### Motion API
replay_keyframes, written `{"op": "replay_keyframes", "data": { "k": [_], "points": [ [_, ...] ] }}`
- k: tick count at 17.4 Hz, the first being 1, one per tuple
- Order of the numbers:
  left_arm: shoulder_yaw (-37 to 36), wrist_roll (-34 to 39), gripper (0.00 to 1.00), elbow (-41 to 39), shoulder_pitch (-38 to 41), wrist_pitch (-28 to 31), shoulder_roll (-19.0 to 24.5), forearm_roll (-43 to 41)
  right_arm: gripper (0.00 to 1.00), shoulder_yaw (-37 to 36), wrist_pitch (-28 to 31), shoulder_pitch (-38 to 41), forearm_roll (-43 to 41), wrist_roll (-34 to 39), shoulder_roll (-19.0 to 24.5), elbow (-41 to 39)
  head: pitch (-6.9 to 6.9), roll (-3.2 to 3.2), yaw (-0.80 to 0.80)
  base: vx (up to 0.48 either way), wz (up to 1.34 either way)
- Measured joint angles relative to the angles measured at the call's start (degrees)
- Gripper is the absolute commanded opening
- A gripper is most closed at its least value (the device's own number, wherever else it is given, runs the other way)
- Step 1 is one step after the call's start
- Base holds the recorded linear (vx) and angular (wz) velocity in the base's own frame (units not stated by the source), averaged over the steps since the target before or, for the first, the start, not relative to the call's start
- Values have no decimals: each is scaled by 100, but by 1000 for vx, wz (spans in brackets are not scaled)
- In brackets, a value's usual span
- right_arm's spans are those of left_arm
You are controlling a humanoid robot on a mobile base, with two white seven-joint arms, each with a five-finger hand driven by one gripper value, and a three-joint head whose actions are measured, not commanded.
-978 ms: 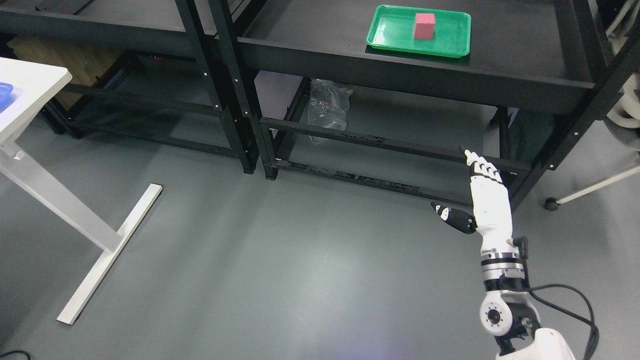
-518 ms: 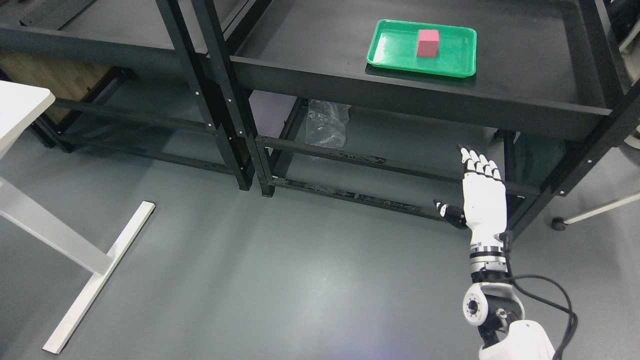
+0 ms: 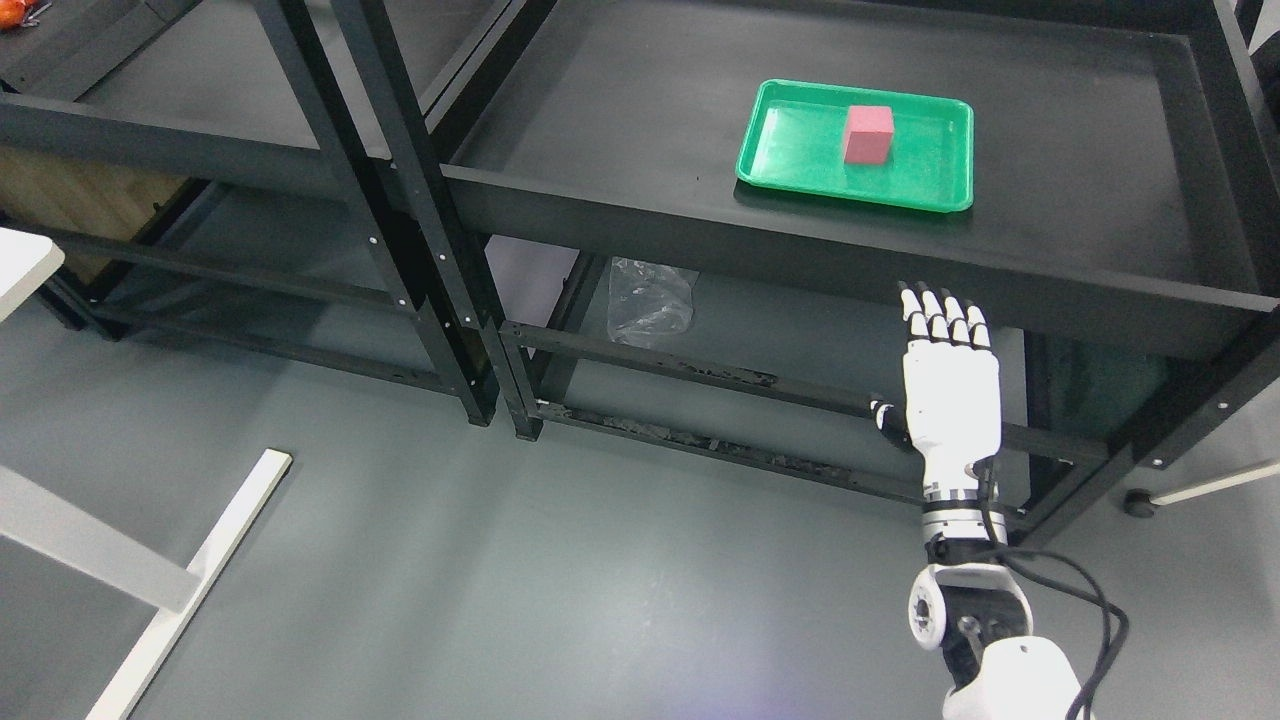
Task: Pick pink block from left shelf to tray
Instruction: 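Move the right hand over the green tray toward the pink cube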
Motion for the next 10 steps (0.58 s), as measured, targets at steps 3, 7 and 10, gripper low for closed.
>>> {"op": "replay_keyframes", "data": {
  "k": [3, 7, 10],
  "points": [
    [0, 0, 100, 0, 0, 0, 0, 0, 99, 4, 26, -3, 132, -291, 25, -32, 0, 0, 0, 243, -32],
    [0, 0, 100, 0, 0, 1, 0, 0, 99, 4, -25, -105, 47, -745, 46, -105, 0, 0, 0, 254, -103],
    [0, 0, 100, 0, 0, 0, 0, 0, 99, 0, -83, -207, -132, -1225, 57, -159, 0, 0, 0, 253, -114]
  ]
}}
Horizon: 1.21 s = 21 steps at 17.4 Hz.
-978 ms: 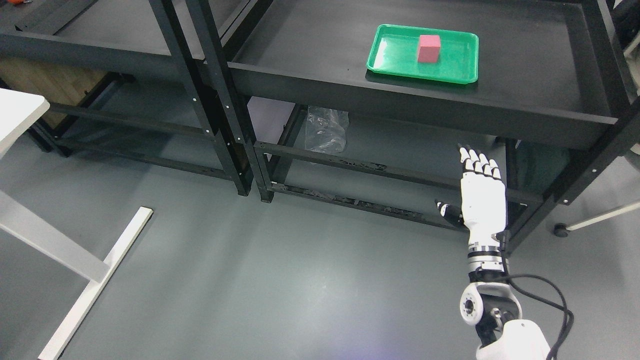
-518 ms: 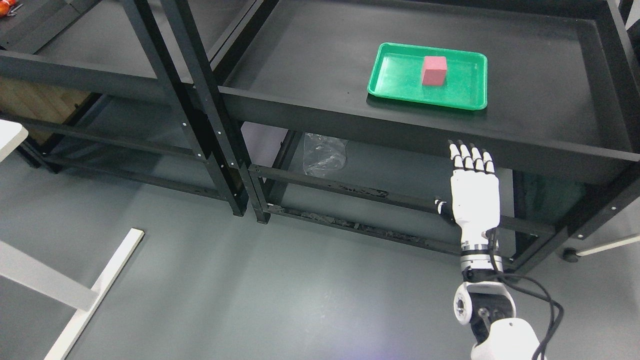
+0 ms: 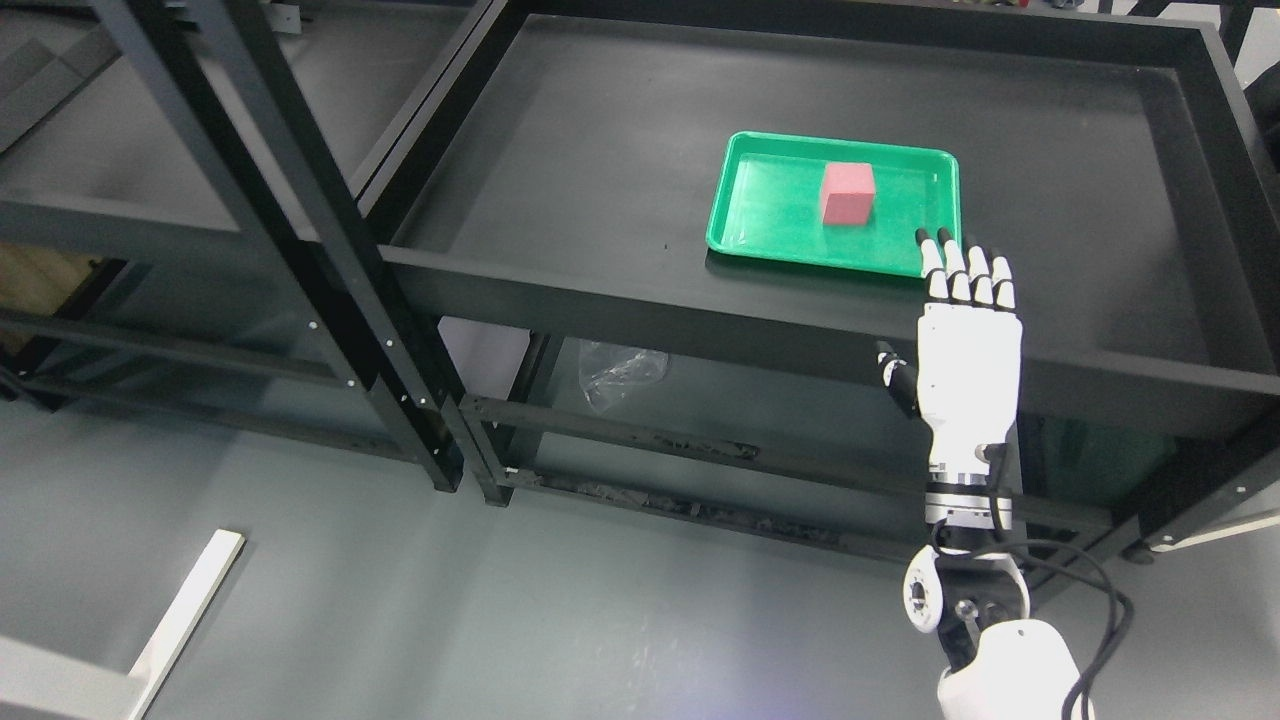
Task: Pick pink block from left shelf to tray
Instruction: 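Move the right hand over the green tray toward the pink cube, then lower the right hand beside the pink cube on the green tray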
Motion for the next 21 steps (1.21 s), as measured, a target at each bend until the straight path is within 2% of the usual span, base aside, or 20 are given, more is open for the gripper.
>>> {"op": "replay_keyframes", "data": {
  "k": [6, 16, 21],
  "points": [
    [0, 0, 100, 0, 0, 0, 0, 0, 99, -1, -29, -226, -203, -219, 17, -60, 0, 0, 0, 231, -67],
    [0, 0, 100, 0, 0, 0, 0, 0, 99, 14, -147, -819, -339, 1520, 28, 157, 0, 0, 0, 182, -44],
    [0, 0, 100, 0, 0, 0, 0, 0, 99, 47, -182, -653, -373, 1830, 30, 141, 0, 0, 0, 134, -47]
  ]
}}
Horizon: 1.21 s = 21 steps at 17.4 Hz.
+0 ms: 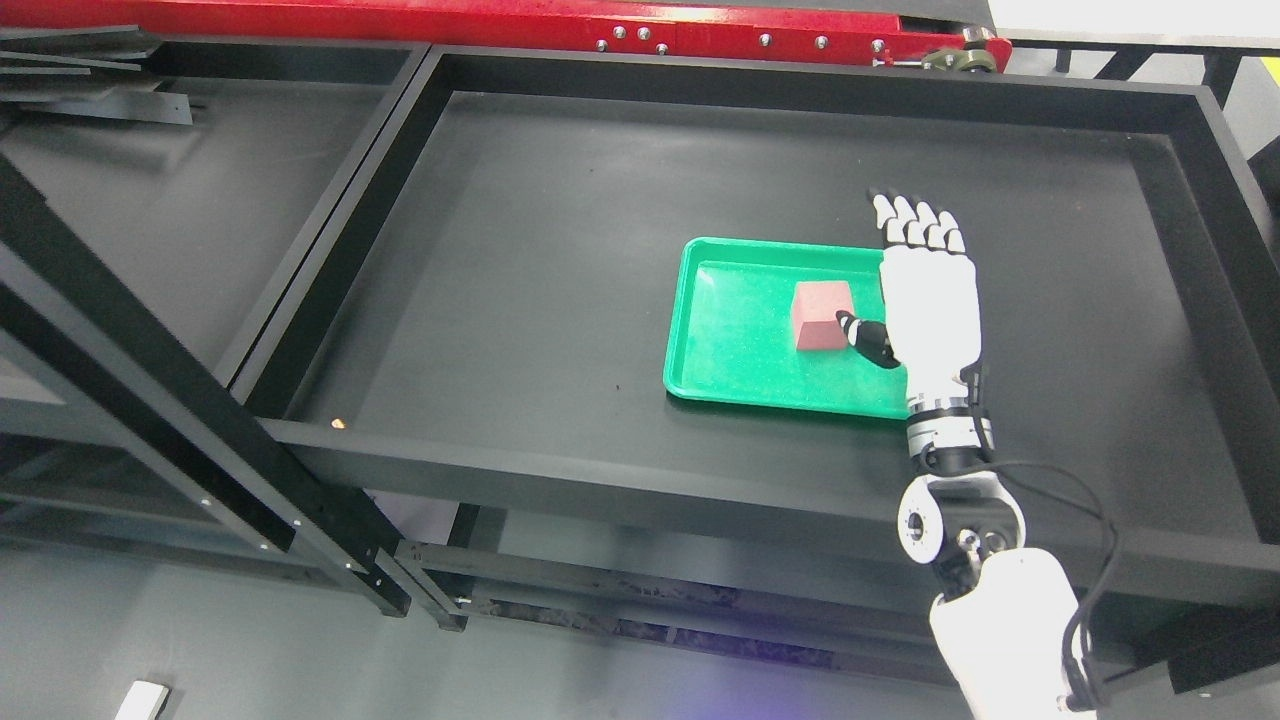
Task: Pick pink block from left shelf to tray
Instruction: 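Lower the right hand beside the pink cube on the green tray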
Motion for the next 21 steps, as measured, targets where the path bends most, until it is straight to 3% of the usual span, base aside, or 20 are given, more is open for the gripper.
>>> {"op": "replay_keyframes", "data": {
  "k": [7, 21],
  "points": [
    [0, 0, 100, 0, 1, 0, 0, 0, 99, 213, -16, 626, 21, 156, 2, -131, 0, 0, 0, 99, -23],
    [0, 0, 100, 0, 1, 1, 0, 0, 99, 377, -150, 738, -94, 1023, 4, -131, 0, 0, 0, 105, -26]
  ]
}}
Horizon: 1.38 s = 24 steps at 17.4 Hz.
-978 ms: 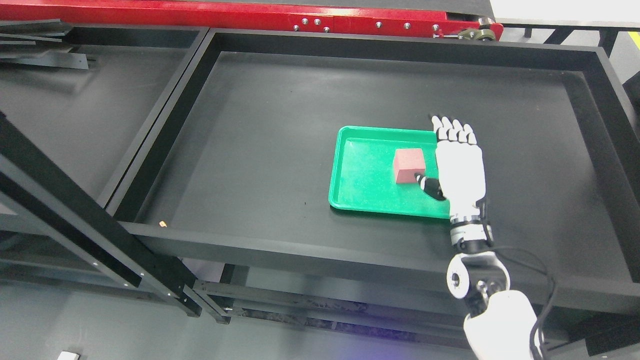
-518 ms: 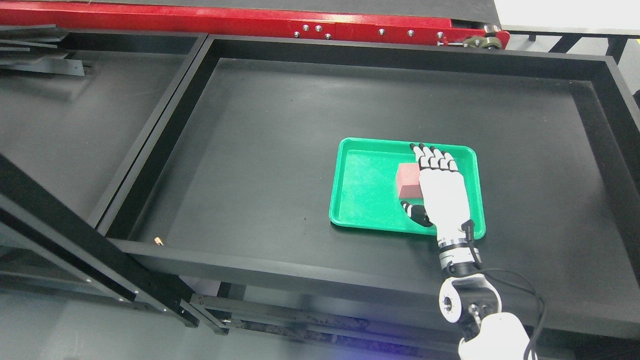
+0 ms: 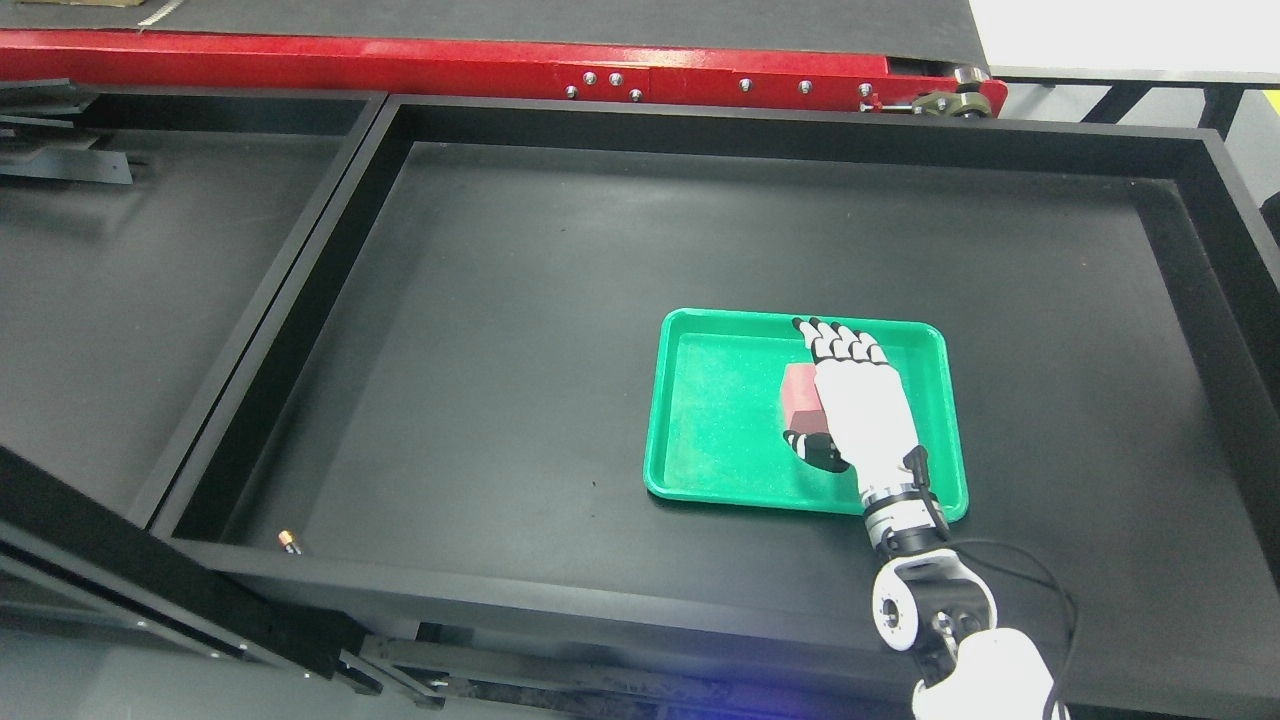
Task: Pick pink block from left shelf to tray
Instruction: 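Lower the right hand beside the pink cube on the green tray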
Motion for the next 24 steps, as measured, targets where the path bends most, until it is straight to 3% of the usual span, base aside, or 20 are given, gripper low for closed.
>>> {"op": "replay_keyframes", "data": {
  "k": [24],
  "points": [
    [0, 0, 100, 0, 0, 0, 0, 0, 99, -50, -435, -163, -466, 1469, 1, 176, 0, 0, 0, 23, -32]
  ]
}}
